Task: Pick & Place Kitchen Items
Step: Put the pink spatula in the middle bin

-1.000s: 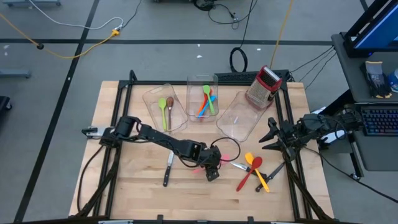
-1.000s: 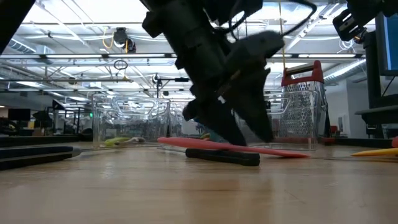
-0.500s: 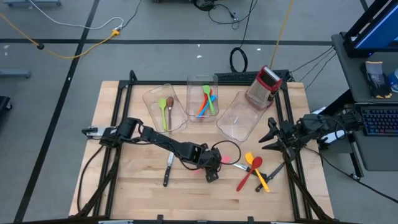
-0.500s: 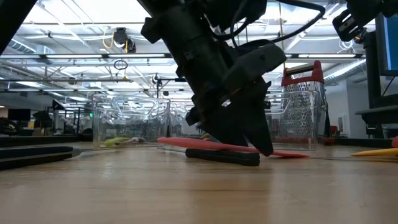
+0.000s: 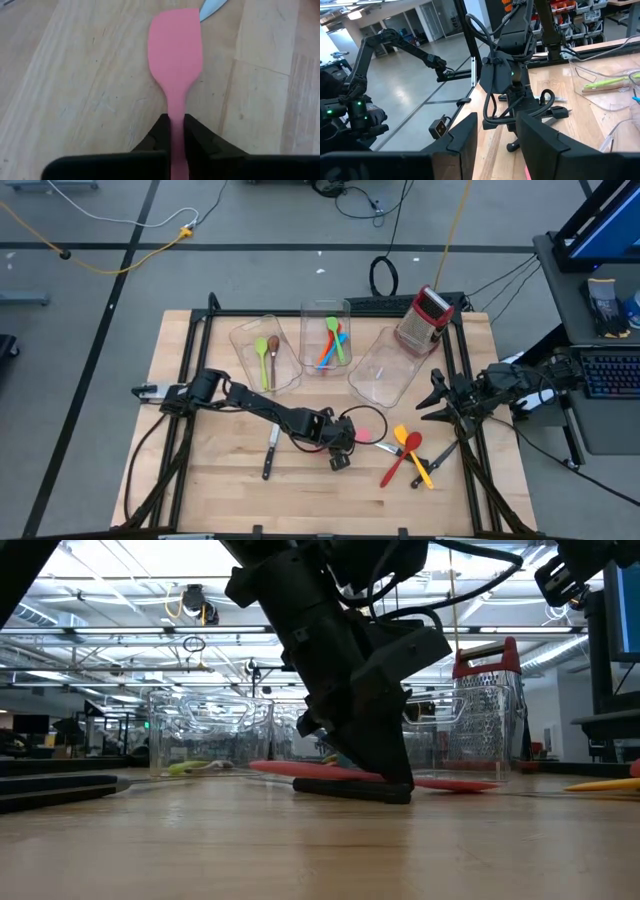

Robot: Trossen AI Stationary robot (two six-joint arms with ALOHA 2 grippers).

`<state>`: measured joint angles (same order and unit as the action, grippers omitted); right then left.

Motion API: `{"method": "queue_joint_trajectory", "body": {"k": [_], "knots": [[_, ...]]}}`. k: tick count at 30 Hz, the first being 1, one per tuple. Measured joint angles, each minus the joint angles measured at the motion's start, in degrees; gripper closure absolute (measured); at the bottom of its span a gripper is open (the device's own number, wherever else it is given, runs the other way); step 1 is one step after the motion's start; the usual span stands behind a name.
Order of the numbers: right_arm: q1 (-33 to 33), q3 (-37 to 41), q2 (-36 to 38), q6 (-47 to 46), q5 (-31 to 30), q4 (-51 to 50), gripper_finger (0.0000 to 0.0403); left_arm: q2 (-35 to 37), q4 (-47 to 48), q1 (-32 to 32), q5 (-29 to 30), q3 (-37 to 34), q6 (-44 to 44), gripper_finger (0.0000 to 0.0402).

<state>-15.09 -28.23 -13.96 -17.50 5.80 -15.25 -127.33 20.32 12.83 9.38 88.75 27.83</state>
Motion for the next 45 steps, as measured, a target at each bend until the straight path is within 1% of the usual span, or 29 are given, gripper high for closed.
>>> {"method": "queue_joint_trajectory", "body": {"k": [2,7,10,18,22,25,30,33,36,40,45], "knots": [[0.0,0.0,0.0,-0.02,0.0,0.0,0.0275,0.0,-0.29,-0.01,-0.16,0.0,0.88,0.0389],[0.0,0.0,0.0,-0.04,0.0,0.0,0.0275,0.1,-0.74,-0.03,-0.16,-0.04,3.33,0.0376],[0.0,0.0,0.0,-0.04,0.0,0.0,0.0275,0.73,-0.7,-0.07,-0.4,-0.12,5.05,0.0385],[0.0,0.0,0.0,-1.33,0.0,-0.04,0.0275,6.52,0.17,-0.15,-0.32,-0.25,7.6,0.039],[0.01,0.0,0.01,-1.32,0.0,-0.03,0.0275,10.05,0.77,-0.03,-0.15,-0.24,10.93,0.039],[0.0,0.0,0.0,-1.19,0.0,-0.13,0.0275,13.4,0.26,-0.06,1.55,-0.18,14.38,0.039],[0.02,0.01,0.0,-0.75,0.02,-0.42,0.0275,18.55,-1.01,-1.16,7.11,-0.13,20.52,0.039],[0.0,0.02,0.0,0.1,0.02,-0.65,0.0275,21.48,-1.41,-3.0,10.99,-0.04,24.93,0.039],[0.01,0.02,0.01,0.37,0.02,-0.96,0.0275,23.85,-0.88,-5.5,12.15,-0.02,28.98,0.039],[0.0,0.02,0.0,0.39,0.02,-1.79,0.0275,25.35,-0.27,-10.5,9.89,-0.02,32.73,0.039],[0.0,0.02,0.02,0.23,0.02,-3.31,0.0275,25.31,2.06,-18.61,3.68,-0.02,36.5,0.039]]}}
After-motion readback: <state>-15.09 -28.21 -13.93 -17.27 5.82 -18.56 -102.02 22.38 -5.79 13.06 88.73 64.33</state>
